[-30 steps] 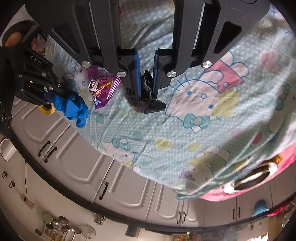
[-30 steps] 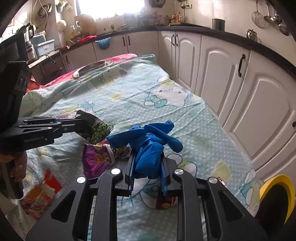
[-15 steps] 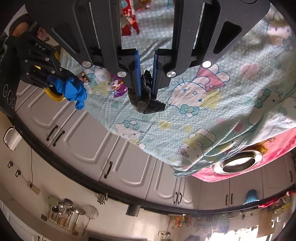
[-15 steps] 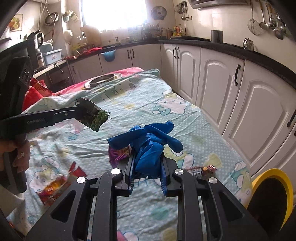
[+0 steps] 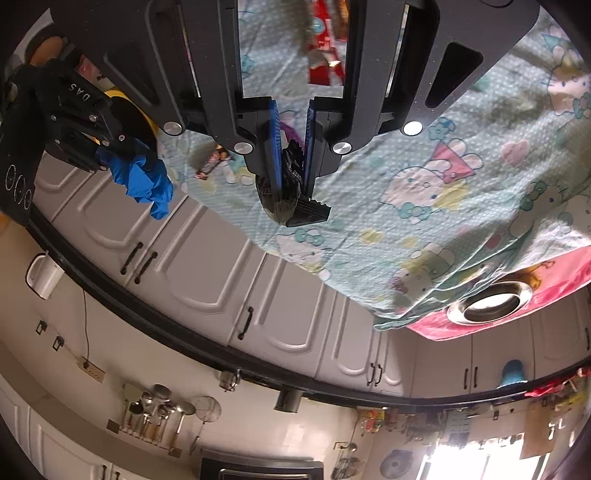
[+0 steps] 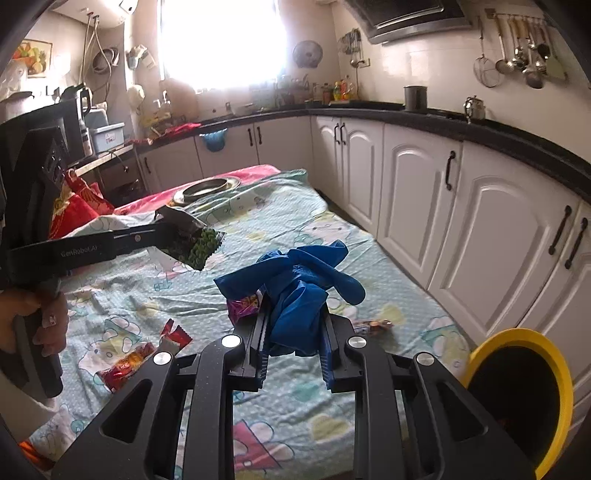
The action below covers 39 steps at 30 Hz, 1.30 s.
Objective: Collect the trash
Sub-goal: 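Carry the dark green wrapper and blue glove with both tools over the bin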
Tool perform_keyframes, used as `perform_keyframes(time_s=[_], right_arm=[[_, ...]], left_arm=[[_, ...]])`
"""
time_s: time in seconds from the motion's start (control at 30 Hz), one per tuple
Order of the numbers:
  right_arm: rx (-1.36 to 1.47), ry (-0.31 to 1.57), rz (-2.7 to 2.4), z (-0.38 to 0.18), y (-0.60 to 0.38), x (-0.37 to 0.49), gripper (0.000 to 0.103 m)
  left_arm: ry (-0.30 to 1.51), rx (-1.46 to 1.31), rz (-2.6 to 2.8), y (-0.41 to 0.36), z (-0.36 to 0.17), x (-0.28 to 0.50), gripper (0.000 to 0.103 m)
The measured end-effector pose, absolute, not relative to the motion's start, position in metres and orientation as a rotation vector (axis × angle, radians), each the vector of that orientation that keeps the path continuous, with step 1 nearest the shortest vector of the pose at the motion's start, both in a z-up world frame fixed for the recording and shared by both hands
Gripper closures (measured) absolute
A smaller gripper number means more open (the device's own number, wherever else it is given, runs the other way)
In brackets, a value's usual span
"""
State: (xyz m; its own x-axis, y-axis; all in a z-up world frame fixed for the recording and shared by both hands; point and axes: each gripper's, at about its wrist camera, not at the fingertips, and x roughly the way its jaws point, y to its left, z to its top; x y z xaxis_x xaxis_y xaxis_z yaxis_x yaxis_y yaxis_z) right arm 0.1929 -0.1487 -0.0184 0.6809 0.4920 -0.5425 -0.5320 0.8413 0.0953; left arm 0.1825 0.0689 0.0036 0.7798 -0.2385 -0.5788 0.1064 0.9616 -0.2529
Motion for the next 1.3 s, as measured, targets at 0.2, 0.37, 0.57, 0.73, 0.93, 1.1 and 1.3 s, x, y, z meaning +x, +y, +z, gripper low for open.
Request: perform_keyframes(time_s=[0.2,0.37,0.57,0.73,0.93,1.1,1.3], right_arm=[[-0.054,0.572,0.547,-0.014,-0.17,0.186,0.082],[-0.037,0.557,0.514,-0.01,-0.192,0.178,0.082],[-0.02,0.544,0.471,-0.008,-0.213,0.171,0.082],[-0.004,0.53,0.43,-0.007,-0.233,0.166,0.082],[0.012,0.524,0.387,-0.008,-0.254,0.163,0.082],[0.023,0.519,0.349,-0.008,-0.274,0.159,0.082],[0.044,0.519,0.297,-0.011,-0.303,0.158,0.082]], left_arm=[[0.64,-0.189,-0.218,0.044,0.008,0.18,0.097],[0.636,-0.17,-0.256,0.021,0.012,0.179,0.097],[0.633,-0.141,-0.299,-0.006,0.015,0.179,0.097],[0.638,-0.119,-0.337,-0.028,0.014,0.18,0.097],[0.645,-0.097,-0.376,-0.053,0.013,0.182,0.097],[0.656,-0.079,-0.41,-0.075,0.01,0.185,0.097],[0.666,-0.059,-0.449,-0.102,0.006,0.189,0.097]])
